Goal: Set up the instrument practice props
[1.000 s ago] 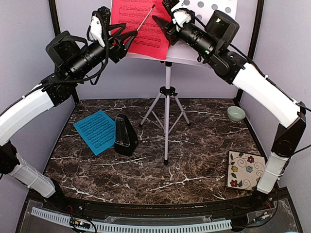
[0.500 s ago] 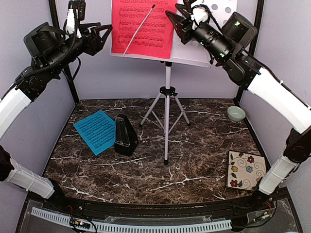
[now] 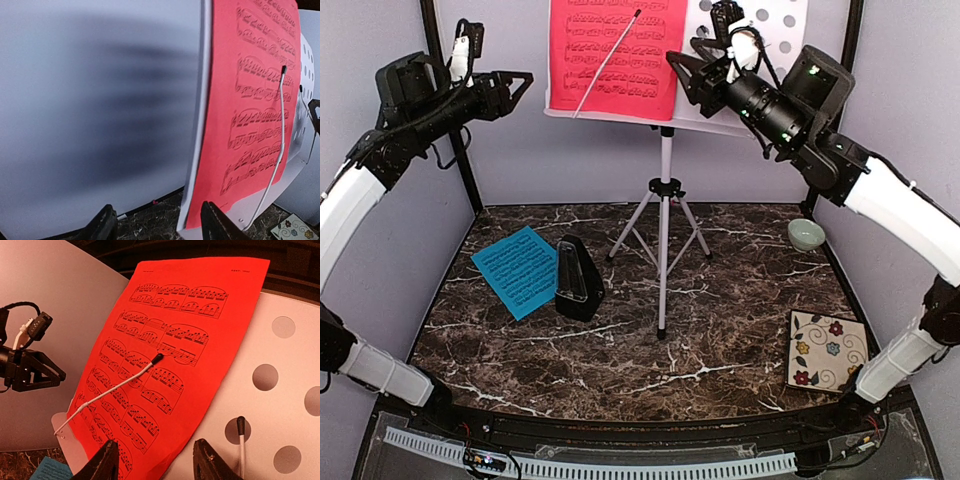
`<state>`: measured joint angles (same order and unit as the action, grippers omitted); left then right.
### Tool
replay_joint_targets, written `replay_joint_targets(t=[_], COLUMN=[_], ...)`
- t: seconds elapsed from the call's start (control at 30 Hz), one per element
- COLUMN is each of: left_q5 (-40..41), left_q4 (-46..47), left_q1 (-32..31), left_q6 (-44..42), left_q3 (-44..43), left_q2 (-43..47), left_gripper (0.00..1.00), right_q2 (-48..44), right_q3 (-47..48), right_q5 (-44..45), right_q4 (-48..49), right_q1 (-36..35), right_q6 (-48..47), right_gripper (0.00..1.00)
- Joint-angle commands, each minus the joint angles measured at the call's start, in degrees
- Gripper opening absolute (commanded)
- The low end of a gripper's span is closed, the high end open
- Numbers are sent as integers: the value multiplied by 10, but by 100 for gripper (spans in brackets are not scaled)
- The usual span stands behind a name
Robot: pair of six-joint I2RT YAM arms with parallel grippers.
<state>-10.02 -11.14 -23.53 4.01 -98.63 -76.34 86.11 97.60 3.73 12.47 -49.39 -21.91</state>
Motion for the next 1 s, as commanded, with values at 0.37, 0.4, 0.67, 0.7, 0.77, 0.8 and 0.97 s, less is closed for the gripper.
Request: replay_joint_targets(t=[0.37,0.4,0.67,0.7,0.77,0.8,0.97], left_q5=[-75,-89,-183,-203,-238,-246,-240], left_q4=[-3,17,78,81,91,100,102], left_q1=[265,286,430,442,458,461,466], left_q6=[289,305,307,298,279,271,240], left_q3=[428,454,502,494,478,473,421], left_q2=[131,136,13,-18,-73,-94,-187], left_gripper=[74,75,85,85,85,85,87], right_q2=[-139,-146,-198,-203,-208,-211,-223], right_q3=[-116,-130,-229,-234,-242,-244,-256], right_q5=[-7,-8,-21,-25,-31,-32,-33], right_q4=[-108,-110,-103,-103,-103,-105,-116], right_q1=[-13,-13,-18,-18,-19,-19,-20], right_q6=[173,178,209,213,215,215,213], right_gripper=[86,86,88,88,89,89,92])
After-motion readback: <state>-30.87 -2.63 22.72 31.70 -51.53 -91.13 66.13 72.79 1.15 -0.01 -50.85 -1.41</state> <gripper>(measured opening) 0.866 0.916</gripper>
